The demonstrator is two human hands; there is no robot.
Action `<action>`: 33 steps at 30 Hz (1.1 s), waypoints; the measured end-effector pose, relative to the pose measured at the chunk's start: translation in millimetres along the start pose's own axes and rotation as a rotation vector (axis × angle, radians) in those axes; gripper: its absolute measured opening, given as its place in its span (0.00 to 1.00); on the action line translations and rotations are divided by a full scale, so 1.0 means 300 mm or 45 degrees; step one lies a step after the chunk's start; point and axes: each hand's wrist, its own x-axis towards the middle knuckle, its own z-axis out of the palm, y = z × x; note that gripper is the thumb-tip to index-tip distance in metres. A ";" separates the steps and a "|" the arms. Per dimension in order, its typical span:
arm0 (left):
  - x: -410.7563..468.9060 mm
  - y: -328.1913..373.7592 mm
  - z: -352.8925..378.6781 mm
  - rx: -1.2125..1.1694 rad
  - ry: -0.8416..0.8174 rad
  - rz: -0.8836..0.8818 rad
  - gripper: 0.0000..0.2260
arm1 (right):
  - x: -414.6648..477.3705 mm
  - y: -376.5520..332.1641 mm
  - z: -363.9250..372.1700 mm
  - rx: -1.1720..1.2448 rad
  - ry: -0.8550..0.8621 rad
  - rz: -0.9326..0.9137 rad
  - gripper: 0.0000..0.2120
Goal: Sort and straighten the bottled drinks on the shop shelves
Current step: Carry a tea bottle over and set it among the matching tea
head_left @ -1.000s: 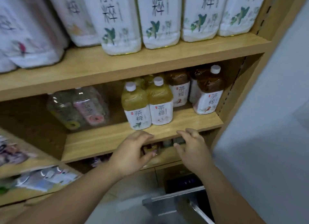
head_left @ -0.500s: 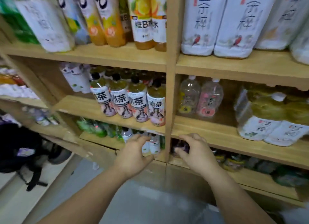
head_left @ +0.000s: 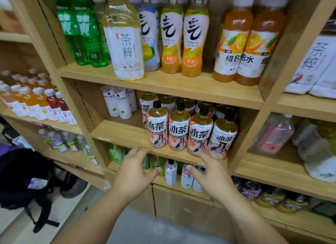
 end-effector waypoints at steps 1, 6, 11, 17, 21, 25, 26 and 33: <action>0.027 -0.001 -0.024 -0.026 0.037 0.018 0.26 | 0.018 -0.030 -0.009 0.034 0.029 -0.028 0.25; 0.196 0.063 -0.193 -0.122 0.294 0.057 0.25 | 0.165 -0.255 -0.141 0.049 0.235 -0.293 0.22; 0.351 0.126 -0.392 -0.067 0.548 0.099 0.28 | 0.322 -0.473 -0.266 0.214 0.412 -0.570 0.16; 0.498 0.124 -0.509 -0.041 0.595 0.062 0.32 | 0.535 -0.606 -0.252 0.227 0.350 -0.649 0.19; 0.579 0.117 -0.538 -0.092 0.570 0.074 0.33 | 0.630 -0.663 -0.215 0.261 0.254 -0.583 0.25; 0.660 0.066 -0.566 -0.287 0.473 0.146 0.34 | 0.679 -0.700 -0.179 0.353 0.193 -0.527 0.29; 0.675 0.055 -0.571 -0.365 0.437 0.176 0.33 | 0.683 -0.707 -0.166 0.397 0.163 -0.520 0.29; 0.767 -0.009 -0.557 -0.718 0.210 0.334 0.31 | 0.689 -0.738 -0.106 0.316 0.280 -0.505 0.29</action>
